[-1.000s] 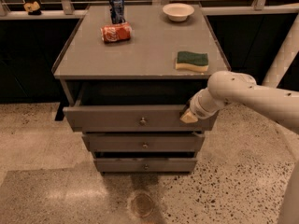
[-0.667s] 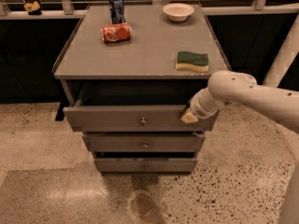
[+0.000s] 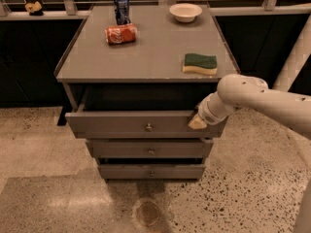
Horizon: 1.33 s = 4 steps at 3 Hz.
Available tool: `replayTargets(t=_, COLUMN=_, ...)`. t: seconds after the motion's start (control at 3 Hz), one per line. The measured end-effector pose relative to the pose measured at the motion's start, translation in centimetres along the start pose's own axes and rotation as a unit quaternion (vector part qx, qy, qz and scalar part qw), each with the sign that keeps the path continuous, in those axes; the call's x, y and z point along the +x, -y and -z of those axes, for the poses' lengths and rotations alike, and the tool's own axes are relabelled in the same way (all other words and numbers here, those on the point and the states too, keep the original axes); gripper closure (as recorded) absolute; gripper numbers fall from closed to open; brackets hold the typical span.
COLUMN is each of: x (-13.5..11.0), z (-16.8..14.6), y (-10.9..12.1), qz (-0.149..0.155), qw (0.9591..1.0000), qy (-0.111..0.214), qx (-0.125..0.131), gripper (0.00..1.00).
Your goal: Open top drawer
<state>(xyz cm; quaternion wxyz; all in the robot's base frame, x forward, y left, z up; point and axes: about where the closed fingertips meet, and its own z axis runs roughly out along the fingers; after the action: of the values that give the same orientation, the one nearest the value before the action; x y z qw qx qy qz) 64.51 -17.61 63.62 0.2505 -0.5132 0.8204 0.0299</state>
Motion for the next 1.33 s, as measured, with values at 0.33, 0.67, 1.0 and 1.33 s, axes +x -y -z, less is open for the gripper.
replayTargets(t=0.33, x=0.18, z=0.00, y=-0.35, qz=0.006, qw=1.0000, qy=0.003, qx=-0.003, gripper=1.00)
replayTargets(t=0.67, x=0.11, z=0.14, y=-0.32, qz=0.006, qw=1.0000, qy=0.003, qx=-0.003, gripper=1.00)
replayTargets(t=1.0, x=0.35, z=0.18, y=-0.74, qz=0.006, qw=1.0000, qy=0.004, qx=-0.005, gripper=1.00)
replayTargets(t=1.33, x=0.41, z=0.66, y=-1.12, qz=0.006, qw=0.9999, qy=0.004, qx=-0.008, gripper=1.00)
